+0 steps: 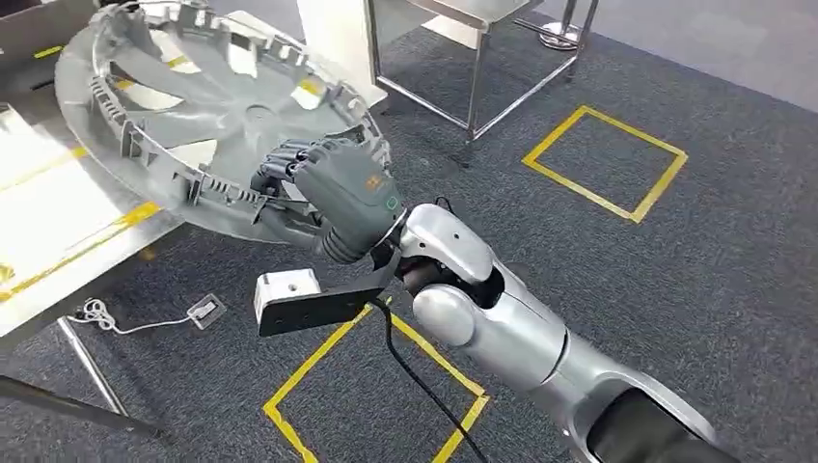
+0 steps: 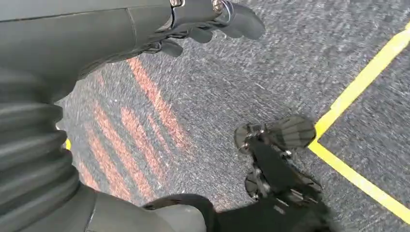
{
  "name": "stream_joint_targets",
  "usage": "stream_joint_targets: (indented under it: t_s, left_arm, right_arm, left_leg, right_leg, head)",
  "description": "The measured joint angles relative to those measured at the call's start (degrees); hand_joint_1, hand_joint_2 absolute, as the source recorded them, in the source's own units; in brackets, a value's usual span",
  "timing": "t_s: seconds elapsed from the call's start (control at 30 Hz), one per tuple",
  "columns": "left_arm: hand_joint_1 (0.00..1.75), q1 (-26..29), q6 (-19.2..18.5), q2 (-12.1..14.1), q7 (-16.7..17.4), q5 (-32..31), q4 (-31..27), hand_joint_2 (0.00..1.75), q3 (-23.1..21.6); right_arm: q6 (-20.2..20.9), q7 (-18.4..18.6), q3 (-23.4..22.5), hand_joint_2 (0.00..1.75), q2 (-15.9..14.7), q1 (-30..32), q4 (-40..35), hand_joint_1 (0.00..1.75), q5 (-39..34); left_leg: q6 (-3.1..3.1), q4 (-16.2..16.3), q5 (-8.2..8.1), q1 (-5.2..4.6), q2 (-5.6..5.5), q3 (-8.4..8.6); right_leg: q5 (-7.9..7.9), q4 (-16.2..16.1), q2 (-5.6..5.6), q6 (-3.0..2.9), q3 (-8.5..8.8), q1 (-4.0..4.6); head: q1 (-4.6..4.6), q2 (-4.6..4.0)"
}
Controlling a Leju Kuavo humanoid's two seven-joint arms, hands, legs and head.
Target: Take the parts from the cabinet and place them on the table.
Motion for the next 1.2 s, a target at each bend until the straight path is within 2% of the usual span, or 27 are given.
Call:
stream_joint_targets:
  t_s: [0.03,0.07,0.17,0.2,0.23,0.27,0.33,0.37,0.4,0.47,0.5,0.53,0.6,0.67,0.7,0.73,0.77,0.8,0.87,0.9,0.93,1.0,1.03,1.07,1.1,1.13,1.2]
  left_arm:
    - [0.0,-0.2,0.0,0.0,0.0,0.0,0.0,1.75,0.0]
    - [0.0,-0.1,0.0,0.0,0.0,0.0,0.0,1.75,0.0]
    - [0.0,0.1,0.0,0.0,0.2,0.0,0.0,1.75,0.0]
    - [0.0,0.1,0.0,0.0,0.1,0.0,0.0,1.75,0.0]
    - [0.0,0.0,0.0,-0.1,0.2,0.0,0.0,1.75,0.0]
    - [0.0,-0.2,0.0,-0.1,0.2,0.0,0.0,1.75,0.0]
    - [0.0,-0.3,0.1,-0.1,0.2,0.0,0.0,1.75,0.0]
    - [0.0,-0.3,0.1,-0.1,0.2,0.0,0.0,1.75,0.0]
    - [0.0,-0.3,0.1,-0.1,0.3,0.0,0.0,1.75,0.0]
    - [0.0,-0.3,0.1,-0.1,0.3,0.1,0.0,1.75,0.1]
    - [0.0,-0.3,0.2,-0.2,0.3,0.1,0.0,1.75,0.1]
    - [0.0,-0.4,0.2,-0.4,0.3,0.1,0.0,1.75,0.1]
    - [0.0,-0.5,0.2,-0.3,0.5,0.2,0.0,1.75,0.1]
    - [0.0,-0.1,0.2,-0.3,0.6,0.2,0.1,1.75,0.1]
    - [0.0,0.0,0.2,-0.1,0.7,0.2,0.1,1.75,0.1]
    - [0.0,0.0,0.2,-0.5,0.7,0.2,0.1,1.75,0.1]
    - [0.0,-0.1,0.2,-0.5,0.7,0.2,0.1,1.75,0.1]
    - [0.0,-0.3,0.2,-0.4,0.8,0.2,0.1,1.75,0.1]
    - [0.0,-0.3,0.2,-0.4,0.9,0.2,0.1,1.75,0.1]
    - [0.0,-0.3,0.2,-0.4,1.0,0.2,0.1,1.75,0.1]
    - [0.0,-0.2,0.2,-0.4,1.2,0.2,0.1,1.75,0.1]
    - [0.0,-0.3,0.2,-0.2,1.2,0.0,0.1,1.75,0.1]
    - [0.0,-0.3,0.2,-0.2,1.2,0.0,0.1,1.75,0.1]
    - [0.0,-0.4,0.2,-0.2,1.2,0.0,0.1,1.75,0.1]
    - [0.0,-0.4,0.2,-0.2,1.3,0.0,0.1,1.75,0.1]
    - [0.0,-0.3,0.2,-0.3,1.3,-0.1,0.1,1.75,0.1]
    - [0.0,-0.2,0.1,-0.3,1.3,-0.1,0.1,1.75,0.1]
  right_arm:
    - [0.0,0.0,0.0,1.75,0.0,0.0,0.0,1.75,0.0]
    - [0.0,0.0,0.0,1.75,0.0,0.0,0.0,1.75,0.0]
    - [-0.1,0.0,0.0,1.75,0.0,-0.1,0.0,1.75,0.0]
    - [-0.1,0.0,0.0,1.75,0.1,-0.1,-0.1,1.75,0.0]
    - [-0.1,0.0,0.0,1.75,0.1,-0.1,-0.1,1.75,-0.1]
    - [-0.2,0.0,0.0,1.75,0.0,-0.1,-0.2,1.75,-0.1]
    - [-0.1,0.0,0.0,1.75,-0.2,0.1,-0.1,1.75,-0.1]
    - [-0.1,0.0,0.0,1.75,-0.2,0.1,-0.1,1.75,-0.1]
    - [-0.1,0.0,0.0,1.75,-0.2,0.1,-0.1,1.75,-0.1]
    - [-0.1,0.0,0.0,1.75,-0.2,0.1,-0.2,1.75,-0.1]
    - [-0.1,0.0,0.0,1.75,-0.2,0.0,-0.1,1.75,-0.1]
    - [-0.1,0.0,0.0,1.75,-0.2,0.0,-0.1,1.75,-0.1]
    - [-0.1,0.0,0.0,1.75,-0.3,0.0,-0.2,1.75,0.0]
    - [-0.1,-0.2,0.0,1.75,-0.1,-0.1,-0.2,1.75,0.0]
    - [-0.1,-0.2,0.0,1.75,0.0,-0.1,-0.2,1.75,0.0]
    - [-0.1,-0.2,0.0,1.75,0.1,-0.1,-0.2,1.75,0.0]
    - [-0.1,-0.2,0.0,1.75,0.1,-0.3,-0.2,1.75,-0.2]
    - [-0.1,-0.2,0.0,1.75,0.1,-0.2,-0.2,1.75,-0.5]
    - [-0.1,-0.5,0.0,1.75,0.0,0.1,-0.2,1.75,-1.0]
    - [-0.1,-0.6,0.0,1.75,0.0,0.2,-0.2,1.75,-1.2]
    - [-0.1,-0.7,0.0,1.75,0.0,0.2,-0.2,1.75,-1.4]
    - [-0.1,-0.7,-0.1,1.75,0.0,0.2,-0.3,1.75,-1.5]
    - [-0.2,-0.7,-0.1,1.75,0.0,0.2,-0.3,1.75,-1.6]
    - [-0.2,-0.8,-0.2,1.75,0.0,0.2,-0.3,1.75,-1.6]
    - [-0.2,-0.9,-0.2,1.75,0.0,0.2,-0.3,1.75,-1.6]
    - [-0.3,-0.9,-0.2,1.75,-0.1,0.3,-0.3,1.75,-1.5]
    - [-0.3,-0.9,-0.2,1.75,-0.2,0.2,-0.4,1.75,-1.5]
  left_leg:
    - [0.93,-0.1,-0.3,-0.54,0.7,0.33]
    - [1.61,-0.1,-0.09,-0.56,-0.37,0.06]
    - [2.74,-0.3,0.19,-0.52,-1.87,-0.24]
    - [3.11,-0.5,0.4,-0.2,-2.39,-0.16]
    - [3.45,-0.5,0.55,-0.05,-2.89,-0.29]
    - [3.64,-0.5,0.65,0.02,-3.42,-0.42]
    - [3.8,-0.4,0.82,-0.01,-4.9,-0.76]
    - [3.72,-0.4,0.91,-0.01,-5.64,-0.88]
    - [3.64,-0.4,0.98,0.01,-6.37,-0.91]
    - [3.32,-0.3,1.2,0.06,-8.15,-0.9]
    - [3.13,-0.3,1.31,0.14,-8.9,-0.96]
    - [2.71,-0.2,1.5,0.09,-9.52,-1.33]
    - [1.76,-0.4,2.03,0.48,-10.79,-2.03]
    - [0.66,-1.3,2.74,0.59,-12.38,-2.2]
    - [0.59,-1.2,2.67,0.71,-11.87,-2.49]
    - [0.56,0.4,1.13,-0.09,-8.17,-3.17]
    - [0.31,4.2,-1.29,-0.09,-5.49,-4.77]
    - [0.14,8.8,-3.6,-0.02,-4.22,-6.65]
    - [-0.13,16.5,-6.45,0.04,-3.68,-9.55]
    - [-0.21,16.3,-5.91,0.07,-3.68,-9.14]
    - [-0.22,13.5,-4.25,0.11,-3.64,-7.2]
    - [-0.08,2.7,0.08,0.12,-3.33,-0.74]
    - [0.32,-0.5,-0.77,-0.01,-2.95,1.03]
    - [1.13,-0.7,-0.45,-0.31,-3.16,1.13]
    - [1.38,-0.8,-0.29,0.0,-3.13,0.99]
    - [1.34,-0.8,-0.27,-0.05,-3.14,0.94]
    - [1.56,-0.8,-0.24,-0.2,-3.19,0.85]
  right_leg:
    - [-0.21,0.2,-0.4,0.33,-0.29,0.48]
    - [-0.12,0.3,-0.65,0.54,-0.32,0.54]
    - [-0.27,0.1,-2.12,1.37,0.02,0.42]
    - [-1.02,1.0,0.06,1.91,-0.12,-0.01]
    - [-2.95,3.5,2.79,2.2,-1.21,-0.12]
    - [-5.41,7.9,4.33,2.43,-3.16,-0.21]
    - [-9.01,17.1,4.9,2.61,-7.6,-0.32]
    - [-8.92,18.6,4.92,2.54,-8.47,-0.32]
    - [-7.58,17.4,4.98,2.42,-7.93,-0.33]
    - [-2.35,8.1,5.87,1.95,-3.3,-0.41]
    - [-0.15,3.0,7.79,1.63,-0.78,-0.53]
    - [-0.78,0.7,11.46,1.33,0.14,-0.7]
    - [-0.44,0.4,10.04,1.47,-0.19,-0.27]
    - [0.07,-0.1,8.64,0.64,-0.06,-0.34]
    - [0.59,-0.8,7.51,0.21,0.25,-0.96]
    - [0.82,-1.2,7.17,-0.26,0.39,-0.85]
    - [0.86,-1.2,6.37,-0.32,0.34,-0.73]
    - [0.81,-1.2,5.67,-0.39,0.3,-0.59]
    - [0.8,-1.1,4.51,-0.41,0.2,-0.49]
    - [0.81,-1.1,4.2,-0.4,0.2,-0.5]
    - [0.8,-1.1,3.93,-0.38,0.21,-0.51]
    - [0.6,-0.7,3.59,-0.09,0.22,-0.57]
    - [0.4,-0.4,3.51,0.27,0.04,-0.41]
    - [0.31,0.0,3.56,0.54,-0.25,-0.09]
    - [0.27,0.2,3.6,0.61,-0.44,0.15]
    - [0.53,0.1,3.71,-0.37,-0.5,0.27]
    - [0.62,-0.1,3.71,-0.55,-0.44,0.23]
  head:
    - [-0.11,0.0]
    - [0.0,0.0]
    - [-0.07,0.0]
    - [0.02,0.0]
    - [0.04,0.0]
    - [0.15,0.0]
    - [0.18,0.0]
    - [0.2,0.0]
    - [0.2,0.0]
    - [0.22,0.02]
    - [0.2,0.0]
    - [0.11,0.0]
    - [0.24,0.0]
    - [0.31,0.0]
    - [0.35,0.0]
    - [-0.35,0.02]
    - [-0.7,0.0]
    - [-0.7,0.02]
    - [-0.7,0.02]
    - [-0.7,0.0]
    - [-0.7,0.0]
    - [-0.7,0.0]
    - [-0.7,0.0]
    - [-0.68,0.0]
    - [-0.63,0.0]
    - [-0.66,0.0]
    - [-0.68,0.0]
